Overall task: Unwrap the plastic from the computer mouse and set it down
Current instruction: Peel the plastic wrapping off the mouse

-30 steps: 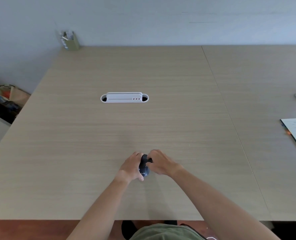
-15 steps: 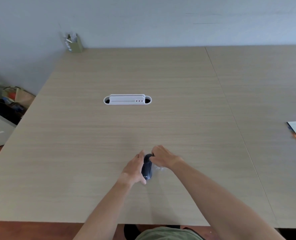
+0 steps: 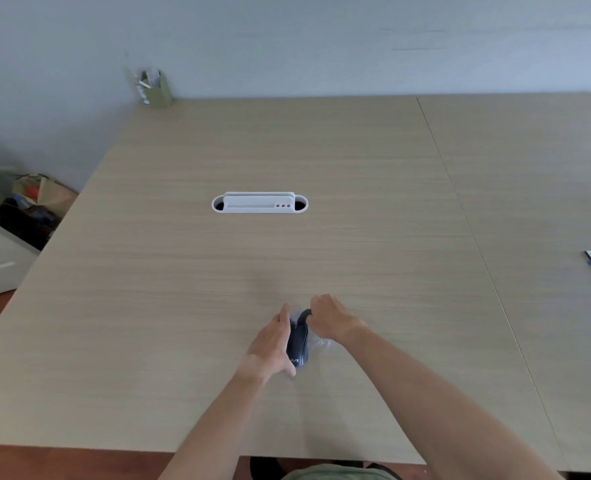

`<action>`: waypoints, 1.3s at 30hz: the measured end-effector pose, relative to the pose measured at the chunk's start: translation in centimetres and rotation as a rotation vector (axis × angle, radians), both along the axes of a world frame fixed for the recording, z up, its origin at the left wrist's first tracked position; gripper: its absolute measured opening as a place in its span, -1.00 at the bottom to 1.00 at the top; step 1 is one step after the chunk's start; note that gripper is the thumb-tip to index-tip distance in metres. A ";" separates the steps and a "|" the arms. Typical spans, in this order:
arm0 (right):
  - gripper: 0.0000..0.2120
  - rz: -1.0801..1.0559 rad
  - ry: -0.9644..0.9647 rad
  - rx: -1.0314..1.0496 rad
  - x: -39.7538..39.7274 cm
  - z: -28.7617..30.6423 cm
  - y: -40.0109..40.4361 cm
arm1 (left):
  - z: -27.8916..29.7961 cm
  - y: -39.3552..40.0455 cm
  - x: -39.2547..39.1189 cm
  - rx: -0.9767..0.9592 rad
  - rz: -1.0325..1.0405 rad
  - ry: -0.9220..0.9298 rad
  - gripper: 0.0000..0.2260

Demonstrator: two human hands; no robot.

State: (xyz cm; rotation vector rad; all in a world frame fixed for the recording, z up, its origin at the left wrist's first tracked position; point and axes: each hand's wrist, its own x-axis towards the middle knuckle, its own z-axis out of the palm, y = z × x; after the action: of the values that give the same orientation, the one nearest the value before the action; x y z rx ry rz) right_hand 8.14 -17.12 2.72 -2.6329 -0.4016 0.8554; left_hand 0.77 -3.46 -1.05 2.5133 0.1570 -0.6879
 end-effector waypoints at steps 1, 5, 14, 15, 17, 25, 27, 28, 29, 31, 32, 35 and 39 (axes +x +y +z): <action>-0.92 0.034 -0.039 -0.048 0.1 0.3 -0.4 | 0.1 -0.1 0.0 0.007 0.001 0.002 0.19; -0.82 0.051 -0.104 -0.131 1.6 0.7 -2.0 | 0.5 -0.2 0.0 0.027 -0.001 0.010 0.21; -0.91 0.050 -0.042 -0.047 -0.5 0.4 -0.4 | 0.3 -0.1 0.1 0.046 -0.026 -0.009 0.12; -0.87 0.045 -0.045 -0.065 -0.6 0.4 -1.0 | 0.3 -0.1 0.1 0.050 -0.032 -0.009 0.10; -0.84 0.025 -0.036 -0.085 -0.8 0.1 -2.4 | 0.5 -0.2 0.1 0.053 -0.035 -0.007 0.06; -0.72 -0.174 -0.055 0.163 -4.0 -2.0 -2.3 | -0.3 -0.1 0.3 0.008 -0.020 -0.014 -0.10; -0.73 -0.155 -0.088 0.133 -4.3 -2.2 -2.7 | -0.5 -0.1 0.3 -0.001 -0.014 -0.020 -0.11; -0.74 -0.146 -0.108 0.102 -4.4 -1.9 -3.1 | -0.5 -0.1 0.3 -0.001 -0.014 -0.019 -0.10; -0.74 -0.135 -0.135 0.069 -4.4 -1.6 -3.5 | -0.5 -0.1 0.3 0.000 -0.013 -0.017 -0.09; -0.75 -0.150 -0.154 0.049 -4.1 -1.2 -4.1 | -0.5 -0.2 0.2 0.003 -0.009 -0.013 -0.08; -0.76 -0.173 -0.155 0.072 -4.0 -1.2 -4.2 | -0.5 -0.2 0.2 0.001 -0.007 -0.010 -0.09; -0.74 -0.221 -0.135 0.195 -4.5 -1.8 -3.4 | -0.6 -0.2 0.0 -0.003 -0.005 -0.022 -0.15; -0.72 -0.141 -0.106 0.186 -6.2 -3.2 -3.8 | -0.7 0.0 -0.3 0.021 -0.050 -0.054 -0.10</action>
State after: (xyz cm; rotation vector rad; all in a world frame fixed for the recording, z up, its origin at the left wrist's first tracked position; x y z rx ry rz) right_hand 1.93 -20.94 -0.45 -2.5056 -0.3025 0.6059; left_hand 0.46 -3.43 -1.77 2.5610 0.0834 -0.6405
